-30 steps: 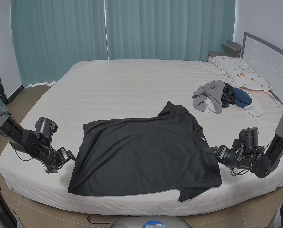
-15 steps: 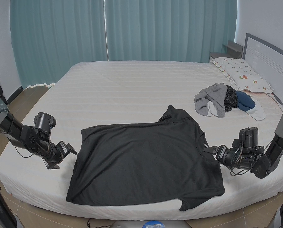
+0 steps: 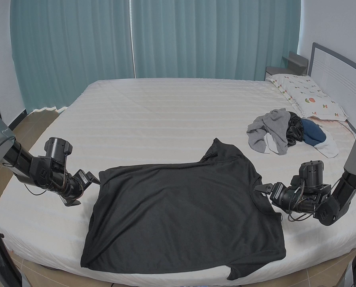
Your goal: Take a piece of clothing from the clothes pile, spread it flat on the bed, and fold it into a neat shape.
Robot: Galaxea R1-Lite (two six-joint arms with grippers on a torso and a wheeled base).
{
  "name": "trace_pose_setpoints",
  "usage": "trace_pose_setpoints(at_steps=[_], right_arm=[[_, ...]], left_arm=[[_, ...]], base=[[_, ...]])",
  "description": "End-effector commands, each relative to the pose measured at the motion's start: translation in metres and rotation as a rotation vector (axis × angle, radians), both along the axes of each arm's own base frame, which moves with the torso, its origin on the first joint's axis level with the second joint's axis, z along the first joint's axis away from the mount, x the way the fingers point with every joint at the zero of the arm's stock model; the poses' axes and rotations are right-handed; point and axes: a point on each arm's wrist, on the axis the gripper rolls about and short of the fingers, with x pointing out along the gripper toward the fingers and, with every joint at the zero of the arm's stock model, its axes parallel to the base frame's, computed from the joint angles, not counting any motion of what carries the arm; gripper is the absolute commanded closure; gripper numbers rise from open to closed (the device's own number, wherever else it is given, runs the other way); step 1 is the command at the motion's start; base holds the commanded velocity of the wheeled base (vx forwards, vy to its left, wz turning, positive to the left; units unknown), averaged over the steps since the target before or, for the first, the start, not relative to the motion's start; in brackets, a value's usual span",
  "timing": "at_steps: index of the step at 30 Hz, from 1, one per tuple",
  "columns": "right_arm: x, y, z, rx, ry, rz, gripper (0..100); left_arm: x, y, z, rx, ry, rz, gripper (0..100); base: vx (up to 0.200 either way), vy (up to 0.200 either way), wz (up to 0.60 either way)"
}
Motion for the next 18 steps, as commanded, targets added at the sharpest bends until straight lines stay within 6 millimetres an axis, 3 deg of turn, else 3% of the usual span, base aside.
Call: trace_pose_setpoints(at_steps=[1,13,18], right_arm=[[0.001,0.001,0.0,0.023,0.006,-0.007,0],[-0.001,0.004,-0.001,0.066,0.032,-0.01,0],[-0.003,0.007,-0.001,0.073,0.036,0.012,0]], left_arm=[[0.026,0.003,-0.016,-0.013,0.002,0.022,0],[0.106,0.018,-0.053,-0.029,-0.083,0.039,0],[0.127,0.019,-0.064,-0.035,-0.118,0.004,0]], base=[[0.0,0.0,0.0],[0.0,0.0,0.0],[0.0,0.0,0.0]])
